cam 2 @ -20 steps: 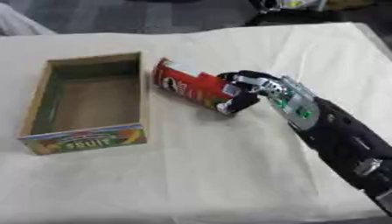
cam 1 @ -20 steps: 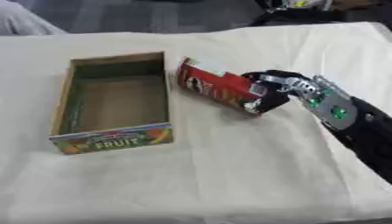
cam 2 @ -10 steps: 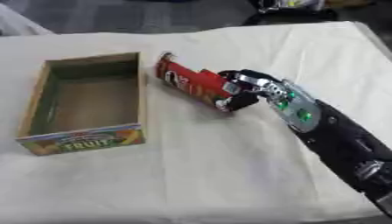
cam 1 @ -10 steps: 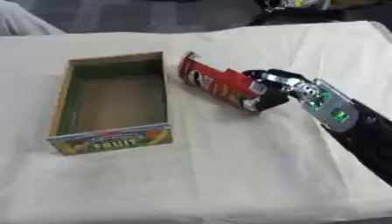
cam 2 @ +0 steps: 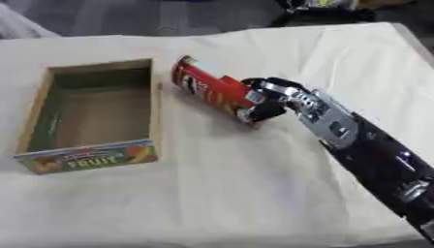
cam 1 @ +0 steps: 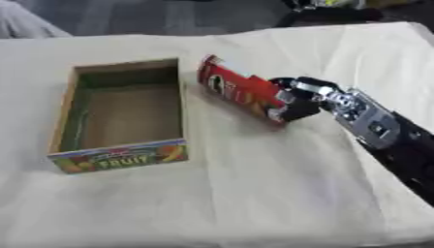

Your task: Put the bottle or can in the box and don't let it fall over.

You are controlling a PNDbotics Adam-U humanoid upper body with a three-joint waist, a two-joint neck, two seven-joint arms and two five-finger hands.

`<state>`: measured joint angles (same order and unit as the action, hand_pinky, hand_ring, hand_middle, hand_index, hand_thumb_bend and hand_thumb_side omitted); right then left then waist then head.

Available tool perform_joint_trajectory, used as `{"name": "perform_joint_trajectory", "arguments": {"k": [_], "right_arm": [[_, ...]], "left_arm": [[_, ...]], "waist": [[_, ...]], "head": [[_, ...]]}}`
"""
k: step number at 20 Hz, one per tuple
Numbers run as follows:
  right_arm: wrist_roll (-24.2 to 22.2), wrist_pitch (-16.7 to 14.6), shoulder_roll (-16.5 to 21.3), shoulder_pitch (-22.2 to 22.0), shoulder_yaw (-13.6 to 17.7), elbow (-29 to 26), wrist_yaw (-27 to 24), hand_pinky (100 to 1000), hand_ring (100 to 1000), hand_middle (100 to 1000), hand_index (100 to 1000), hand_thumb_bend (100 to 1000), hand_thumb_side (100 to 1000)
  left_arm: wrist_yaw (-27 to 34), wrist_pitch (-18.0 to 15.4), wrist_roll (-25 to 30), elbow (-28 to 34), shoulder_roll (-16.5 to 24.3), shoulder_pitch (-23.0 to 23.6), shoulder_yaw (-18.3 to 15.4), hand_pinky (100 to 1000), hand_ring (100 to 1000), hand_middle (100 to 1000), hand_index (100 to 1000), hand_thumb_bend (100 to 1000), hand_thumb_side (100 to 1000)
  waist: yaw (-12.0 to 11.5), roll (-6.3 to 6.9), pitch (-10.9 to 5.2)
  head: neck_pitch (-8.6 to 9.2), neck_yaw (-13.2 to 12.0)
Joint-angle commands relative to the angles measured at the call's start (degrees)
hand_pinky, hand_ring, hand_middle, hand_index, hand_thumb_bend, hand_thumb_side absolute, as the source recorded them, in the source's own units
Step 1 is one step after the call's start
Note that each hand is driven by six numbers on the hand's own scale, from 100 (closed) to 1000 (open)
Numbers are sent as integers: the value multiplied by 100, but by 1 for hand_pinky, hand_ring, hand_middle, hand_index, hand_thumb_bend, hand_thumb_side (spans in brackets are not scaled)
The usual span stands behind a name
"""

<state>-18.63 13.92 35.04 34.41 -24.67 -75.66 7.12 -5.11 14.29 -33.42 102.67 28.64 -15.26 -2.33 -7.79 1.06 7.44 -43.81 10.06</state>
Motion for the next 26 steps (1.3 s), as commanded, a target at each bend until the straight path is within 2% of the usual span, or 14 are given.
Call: {"name": "perform_joint_trajectory", "arguments": {"k": [1, 16, 21, 26], "right_arm": [[71, 21, 166, 190, 120, -251, 16, 145, 605, 676, 644, 100, 100], [283, 51, 74, 652, 292, -610, 301, 109, 596, 683, 634, 100, 100], [17, 107, -188, 1162, 97, -709, 459, 116, 597, 687, 633, 100, 100], [-214, 202, -646, 1638, -139, -588, 651, 120, 599, 691, 634, 100, 100]], "left_arm": [[-34, 1, -17, 112, 125, -58, -78, 434, 804, 789, 691, 272, 555], [-77, 12, 2, 129, 140, -62, -89, 435, 804, 789, 690, 275, 552], [-105, 20, 35, 129, 154, -65, -71, 436, 804, 789, 691, 277, 550], [-119, 24, 58, 137, 151, -72, -60, 436, 803, 789, 690, 277, 550]], "waist": [[-4, 27, -51], [-14, 9, -78], [-33, -12, -120], [-80, -38, -151]], "head": [[-31, -20], [-31, -24], [-31, 8], [-31, 3]]}}
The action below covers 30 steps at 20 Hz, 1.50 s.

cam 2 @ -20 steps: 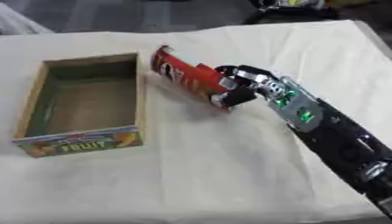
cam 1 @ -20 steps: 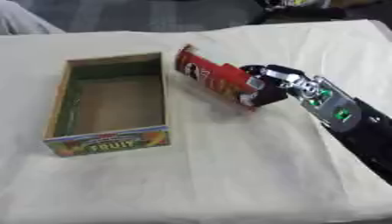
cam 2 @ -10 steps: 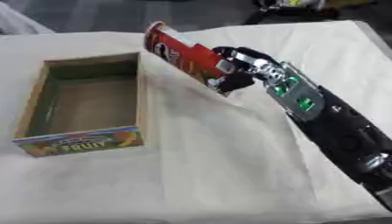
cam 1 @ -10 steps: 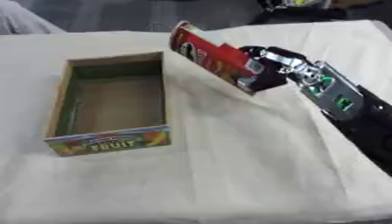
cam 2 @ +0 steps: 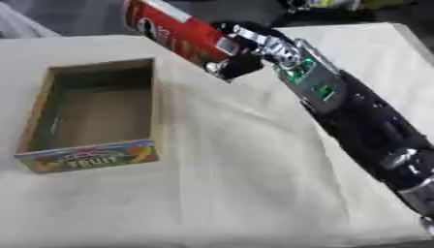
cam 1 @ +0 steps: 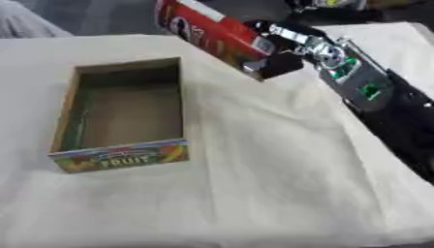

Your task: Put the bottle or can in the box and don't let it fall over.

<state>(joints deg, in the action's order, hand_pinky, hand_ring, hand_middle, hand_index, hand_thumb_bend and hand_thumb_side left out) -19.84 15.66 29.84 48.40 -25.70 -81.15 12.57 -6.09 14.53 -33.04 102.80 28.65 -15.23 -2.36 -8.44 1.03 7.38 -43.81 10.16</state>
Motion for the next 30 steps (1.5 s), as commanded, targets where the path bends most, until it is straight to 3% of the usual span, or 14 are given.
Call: {"name": "perform_joint_trajectory", "arguments": {"k": [1, 10, 17, 19, 21, 22, 23, 26, 30], "right_arm": [[-123, 45, -217, 318, -73, -3, 146, 120, 599, 691, 633, 100, 100], [-409, 79, -984, 768, -354, 532, 600, 161, 617, 714, 655, 100, 100], [-282, 41, -1512, 864, -383, 1090, 994, 241, 675, 773, 710, 100, 100], [-245, -4, -1607, 867, -377, 1210, 1088, 315, 726, 815, 755, 100, 100], [-284, -76, -1662, 862, -382, 1285, 1143, 467, 830, 912, 837, 100, 100], [-318, -120, -1677, 858, -382, 1301, 1158, 563, 927, 1000, 911, 100, 100], [-358, -171, -1691, 851, -381, 1306, 1153, 617, 984, 1000, 956, 100, 100], [-469, -295, -1714, 844, -390, 1301, 1115, 741, 1000, 1000, 1000, 100, 100], [-499, -395, -1707, 833, -393, 1285, 1190, 919, 1000, 1000, 1000, 100, 562]], "left_arm": [[-22, -2, 22, 125, 151, -76, -55, 436, 803, 789, 690, 277, 549], [-50, -26, 40, 135, 130, -113, -42, 437, 803, 789, 690, 279, 548], [-48, -45, 43, 134, 100, -122, -31, 435, 802, 789, 690, 281, 548], [-45, -49, 38, 132, 97, -117, -33, 435, 802, 789, 689, 282, 548], [-43, -53, 30, 130, 96, -112, -38, 435, 802, 789, 689, 283, 548], [-42, -55, 26, 130, 95, -110, -40, 435, 802, 789, 689, 283, 548], [-42, -57, 22, 129, 93, -109, -42, 435, 802, 789, 689, 283, 548], [-42, -63, 17, 125, 84, -103, -40, 435, 801, 789, 689, 285, 548], [-47, -64, 8, 120, 84, -93, -47, 435, 801, 789, 689, 289, 547]], "waist": [[-25, -41, -149], [-129, -81, -183], [-190, -110, -187], [-205, -116, -188], [-216, -122, -191], [-219, -125, -192], [-220, -129, -194], [-219, -134, -201], [-217, -134, -206]], "head": [[-30, -15], [-30, -15], [-30, -14], [-30, -14], [-30, -23], [-30, -28], [-30, -32], [-30, -39], [-30, -45]]}}
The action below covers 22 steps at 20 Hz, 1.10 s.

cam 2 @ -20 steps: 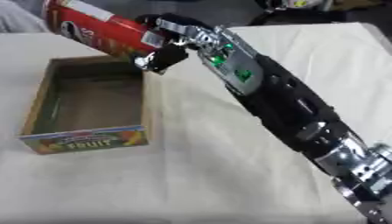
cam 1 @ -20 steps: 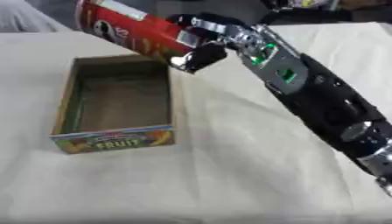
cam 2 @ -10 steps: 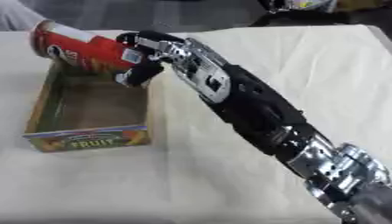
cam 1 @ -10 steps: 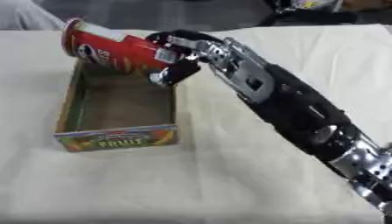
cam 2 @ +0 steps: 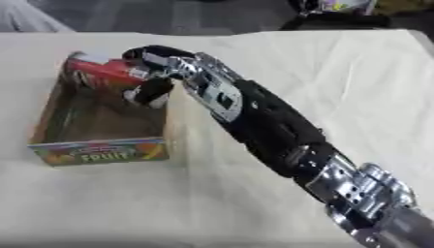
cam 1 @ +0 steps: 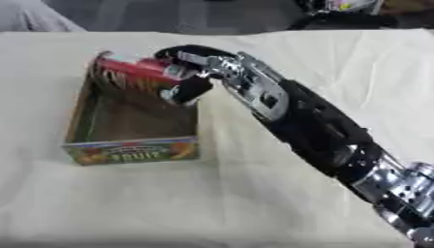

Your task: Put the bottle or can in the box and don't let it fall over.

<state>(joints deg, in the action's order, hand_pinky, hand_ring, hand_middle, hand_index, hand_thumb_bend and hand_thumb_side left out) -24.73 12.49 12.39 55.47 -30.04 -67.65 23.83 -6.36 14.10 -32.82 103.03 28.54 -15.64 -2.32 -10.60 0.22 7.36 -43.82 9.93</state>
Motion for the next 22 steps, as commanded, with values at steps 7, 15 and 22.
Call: {"name": "perform_joint_trajectory", "arguments": {"k": [7, 15, 22], "right_arm": [[-58, -310, 70, 86, 55, -209, 229, 970, 1000, 1000, 1000, 100, 719], [101, -275, 154, -9, 196, -388, 90, 898, 1000, 1000, 1000, 100, 634], [1072, 70, 838, -566, 733, -1102, -820, 847, 1000, 1000, 1000, 100, 530]], "left_arm": [[-26, -21, -19, 97, 96, -48, -56, 436, 801, 789, 689, 290, 545], [-39, -7, -9, 93, 104, -41, -63, 436, 800, 789, 689, 292, 544], [-62, 12, -16, 95, 123, -30, -90, 436, 799, 789, 689, 294, 542]], "waist": [[20, -49, -210], [43, -40, -216], [136, -10, -222]], "head": [[-25, -33], [-13, -47], [9, -96]]}}
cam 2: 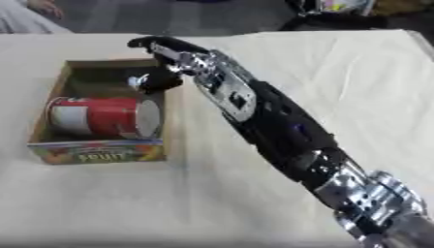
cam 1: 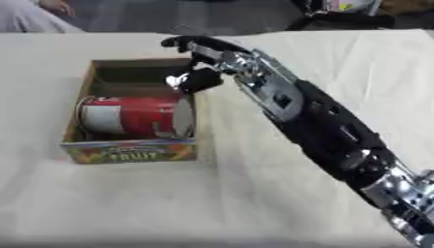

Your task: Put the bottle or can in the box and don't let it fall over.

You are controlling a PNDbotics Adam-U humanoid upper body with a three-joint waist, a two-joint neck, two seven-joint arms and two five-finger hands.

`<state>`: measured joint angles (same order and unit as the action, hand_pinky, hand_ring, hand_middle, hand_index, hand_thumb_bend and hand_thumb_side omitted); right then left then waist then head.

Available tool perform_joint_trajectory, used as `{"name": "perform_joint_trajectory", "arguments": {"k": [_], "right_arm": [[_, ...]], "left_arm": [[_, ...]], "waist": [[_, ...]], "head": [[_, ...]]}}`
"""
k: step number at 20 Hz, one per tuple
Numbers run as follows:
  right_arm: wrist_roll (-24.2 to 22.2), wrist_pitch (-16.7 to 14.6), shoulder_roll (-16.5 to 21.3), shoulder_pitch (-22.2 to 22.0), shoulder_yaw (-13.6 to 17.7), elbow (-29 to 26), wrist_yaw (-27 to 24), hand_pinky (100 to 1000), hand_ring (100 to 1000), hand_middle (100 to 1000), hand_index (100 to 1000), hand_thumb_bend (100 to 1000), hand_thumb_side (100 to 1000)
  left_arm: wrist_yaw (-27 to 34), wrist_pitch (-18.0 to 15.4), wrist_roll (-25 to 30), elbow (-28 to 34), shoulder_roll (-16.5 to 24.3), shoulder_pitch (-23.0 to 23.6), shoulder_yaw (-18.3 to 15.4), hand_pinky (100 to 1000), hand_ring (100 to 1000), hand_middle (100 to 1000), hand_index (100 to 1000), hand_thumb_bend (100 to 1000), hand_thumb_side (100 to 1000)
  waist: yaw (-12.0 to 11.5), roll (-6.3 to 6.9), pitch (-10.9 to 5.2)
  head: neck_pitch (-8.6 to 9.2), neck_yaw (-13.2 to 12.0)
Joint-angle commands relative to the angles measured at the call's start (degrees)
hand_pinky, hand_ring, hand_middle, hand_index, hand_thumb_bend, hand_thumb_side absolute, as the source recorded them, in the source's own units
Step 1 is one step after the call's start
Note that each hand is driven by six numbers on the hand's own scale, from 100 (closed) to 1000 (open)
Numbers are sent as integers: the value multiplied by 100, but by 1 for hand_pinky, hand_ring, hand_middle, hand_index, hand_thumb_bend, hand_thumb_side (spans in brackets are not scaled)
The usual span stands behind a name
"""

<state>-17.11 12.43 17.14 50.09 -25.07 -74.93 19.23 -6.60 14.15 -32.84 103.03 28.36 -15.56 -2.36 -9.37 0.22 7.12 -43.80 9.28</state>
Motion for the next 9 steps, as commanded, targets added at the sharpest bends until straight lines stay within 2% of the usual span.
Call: {"name": "perform_joint_trajectory", "arguments": {"k": [1, 5, 9], "right_arm": [[461, 95, 503, -148, 342, -513, -486, 839, 1000, 1000, 1000, 100, 532], [1081, 210, 922, -635, 797, -974, -1013, 836, 1000, 1000, 1000, 100, 542], [1647, 109, 1219, -1062, 1256, -1405, -1547, 805, 1000, 1000, 1000, 100, 504]], "left_arm": [[-39, 8, -16, 98, 140, -39, -89, 436, 798, 789, 689, 295, 542], [-32, 18, -20, 101, 136, -42, -88, 436, 797, 788, 689, 294, 541], [-14, 29, -30, 115, 127, -33, -92, 435, 795, 789, 689, 295, 541]], "waist": [[35, -3, -197], [117, 30, -186], [192, 74, -165]], "head": [[8, -37], [25, -28], [31, -55]]}}
